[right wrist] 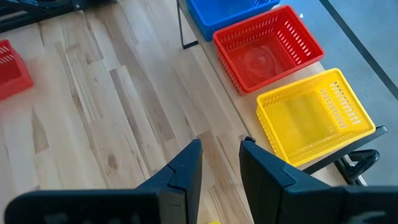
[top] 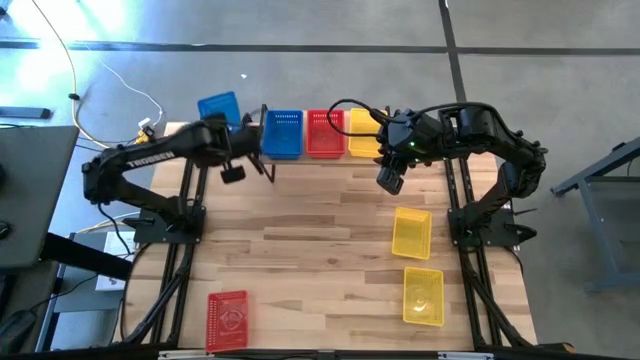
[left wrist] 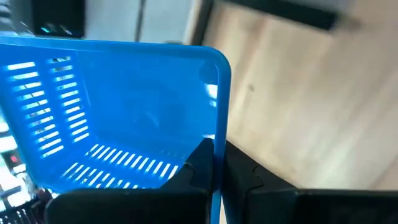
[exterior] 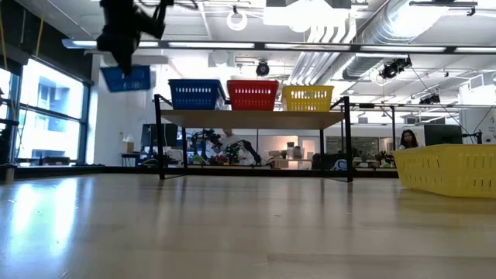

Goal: Stack baskets on shelf by color
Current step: Stack the blue bin on top of the blue bin on the shelf

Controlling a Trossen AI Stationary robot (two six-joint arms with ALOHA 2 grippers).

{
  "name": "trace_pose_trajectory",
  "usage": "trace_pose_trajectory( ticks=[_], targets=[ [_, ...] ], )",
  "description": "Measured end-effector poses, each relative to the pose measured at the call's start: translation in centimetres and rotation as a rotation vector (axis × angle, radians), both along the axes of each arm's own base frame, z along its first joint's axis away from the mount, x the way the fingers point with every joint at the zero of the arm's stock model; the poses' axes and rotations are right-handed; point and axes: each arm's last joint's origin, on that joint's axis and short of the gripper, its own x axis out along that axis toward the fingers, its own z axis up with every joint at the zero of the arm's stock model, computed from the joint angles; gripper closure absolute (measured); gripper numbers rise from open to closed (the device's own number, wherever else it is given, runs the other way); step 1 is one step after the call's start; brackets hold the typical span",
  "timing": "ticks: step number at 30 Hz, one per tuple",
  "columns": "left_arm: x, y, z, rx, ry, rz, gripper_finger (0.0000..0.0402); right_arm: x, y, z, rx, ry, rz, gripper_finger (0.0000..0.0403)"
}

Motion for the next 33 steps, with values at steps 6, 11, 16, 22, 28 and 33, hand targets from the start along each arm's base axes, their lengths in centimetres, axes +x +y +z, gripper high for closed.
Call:
trace_pose_trajectory(
  ticks=[6,11,16,22,28,33],
  targets=[
    [0.2,0.7,5.0,0.082,-0.111,-0.084,0.0401,0.0,0.0,0.0,0.000,0.000,0.000,0.0309],
    [0.9,0.5,7.9,0.089,-0.237,-0.215,0.0401,0.0,0.0,0.0,0.000,0.000,0.000,0.0309],
    [2.6,0.4,8.7,0.057,-0.318,-0.330,0.0401,0.0,0.0,0.0,0.000,0.000,0.000,0.0309],
    [5.2,1.1,7.1,-0.042,-0.319,-0.405,0.0401,0.0,0.0,0.0,0.001,-0.001,-0.002,0.0309],
    [6.9,1.9,5.5,-0.085,-0.279,-0.387,0.0401,0.0,0.0,0.0,0.001,-0.001,-0.003,0.0309],
    [7.5,2.1,4.9,-0.116,-0.282,-0.367,0.0401,0.0,0.0,0.0,0.000,-0.001,-0.001,0.0309]
  ],
)
